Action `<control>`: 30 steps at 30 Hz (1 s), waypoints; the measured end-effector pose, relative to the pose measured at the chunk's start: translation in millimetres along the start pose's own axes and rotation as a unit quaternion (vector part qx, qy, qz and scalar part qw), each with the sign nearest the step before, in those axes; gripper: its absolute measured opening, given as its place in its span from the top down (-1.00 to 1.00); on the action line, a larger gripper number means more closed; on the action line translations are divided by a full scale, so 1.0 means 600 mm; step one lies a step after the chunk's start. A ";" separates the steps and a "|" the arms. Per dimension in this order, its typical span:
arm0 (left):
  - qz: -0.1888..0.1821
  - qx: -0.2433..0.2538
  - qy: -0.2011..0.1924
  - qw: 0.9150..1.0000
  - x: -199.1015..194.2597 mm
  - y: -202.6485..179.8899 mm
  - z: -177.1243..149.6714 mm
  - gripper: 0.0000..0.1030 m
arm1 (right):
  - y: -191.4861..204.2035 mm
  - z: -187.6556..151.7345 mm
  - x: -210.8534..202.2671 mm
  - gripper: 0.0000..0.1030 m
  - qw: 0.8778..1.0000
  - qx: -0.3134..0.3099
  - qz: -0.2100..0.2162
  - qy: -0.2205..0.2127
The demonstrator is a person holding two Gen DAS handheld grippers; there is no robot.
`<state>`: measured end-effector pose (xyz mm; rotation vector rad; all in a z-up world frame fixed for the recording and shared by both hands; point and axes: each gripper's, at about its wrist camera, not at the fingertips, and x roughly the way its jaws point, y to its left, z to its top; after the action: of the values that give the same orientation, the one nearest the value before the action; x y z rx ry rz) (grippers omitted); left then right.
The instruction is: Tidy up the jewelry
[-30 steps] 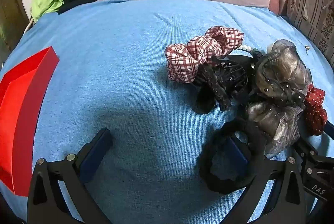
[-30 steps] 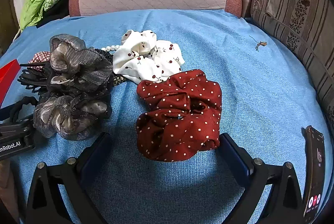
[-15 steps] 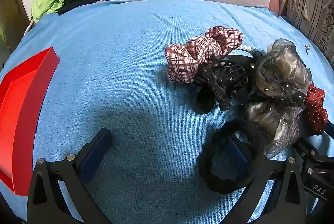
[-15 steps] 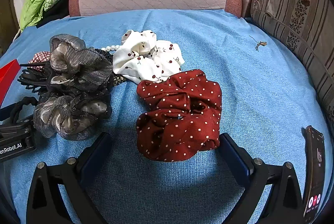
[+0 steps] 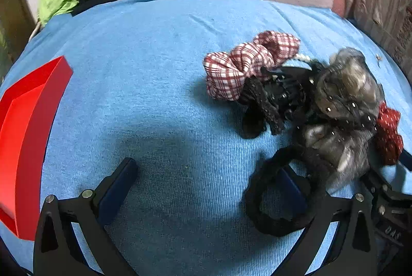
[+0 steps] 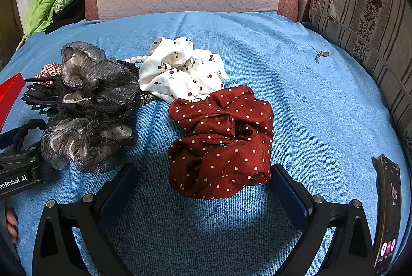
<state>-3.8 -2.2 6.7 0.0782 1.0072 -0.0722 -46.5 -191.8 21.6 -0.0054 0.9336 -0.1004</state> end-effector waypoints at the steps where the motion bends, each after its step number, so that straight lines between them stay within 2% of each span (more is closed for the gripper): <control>1: 0.000 -0.001 0.004 1.000 0.002 0.001 0.002 -1.00 | 0.000 0.001 0.000 -1.00 1.000 0.000 0.003 0.002; 6: -0.005 0.003 0.003 1.000 -0.001 0.003 0.000 -1.00 | -0.007 -0.010 -0.008 -1.00 0.999 0.018 0.025 0.017; 12: 0.000 -0.003 0.000 1.000 -0.034 0.012 -0.017 -1.00 | -0.004 -0.014 -0.016 -1.00 0.999 0.012 0.017 0.027; 16: 0.007 -0.008 -0.039 0.999 -0.087 0.026 -0.029 -1.00 | -0.001 -0.017 -0.017 -1.00 1.000 0.008 0.015 0.023; 24: 0.066 0.002 -0.114 0.991 -0.181 0.048 -0.054 -1.00 | 0.003 -0.037 -0.041 -0.99 1.000 0.011 0.012 0.002; 30: 0.037 -0.005 -0.121 0.992 -0.230 0.073 -0.067 -1.00 | 0.003 -0.068 -0.086 -0.91 0.999 0.022 0.003 -0.030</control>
<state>-106.6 48.7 103.7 0.0945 0.7622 -0.0084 -109.4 -183.5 38.8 0.0344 0.8712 -0.1142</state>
